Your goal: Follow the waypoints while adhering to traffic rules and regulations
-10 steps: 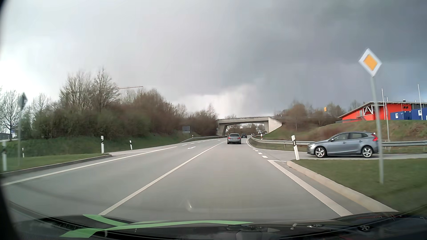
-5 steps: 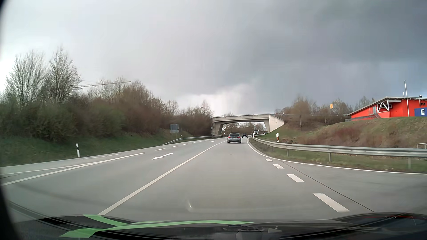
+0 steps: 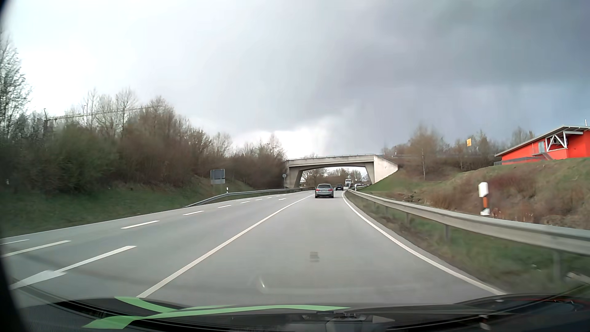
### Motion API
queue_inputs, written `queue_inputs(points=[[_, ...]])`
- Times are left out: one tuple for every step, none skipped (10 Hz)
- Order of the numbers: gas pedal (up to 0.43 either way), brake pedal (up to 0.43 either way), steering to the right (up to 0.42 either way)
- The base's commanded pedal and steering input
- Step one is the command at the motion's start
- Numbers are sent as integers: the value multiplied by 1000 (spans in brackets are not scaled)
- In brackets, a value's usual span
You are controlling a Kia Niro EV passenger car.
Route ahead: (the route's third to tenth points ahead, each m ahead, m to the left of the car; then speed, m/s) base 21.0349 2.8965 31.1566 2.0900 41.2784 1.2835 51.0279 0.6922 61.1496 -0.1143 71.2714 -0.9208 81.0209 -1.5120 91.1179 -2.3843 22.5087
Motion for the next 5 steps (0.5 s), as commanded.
queue_inputs(points=[[169, 0, 5], [169, 0, 5], [169, 0, 5], [169, 0, 5], [169, 0, 5]])
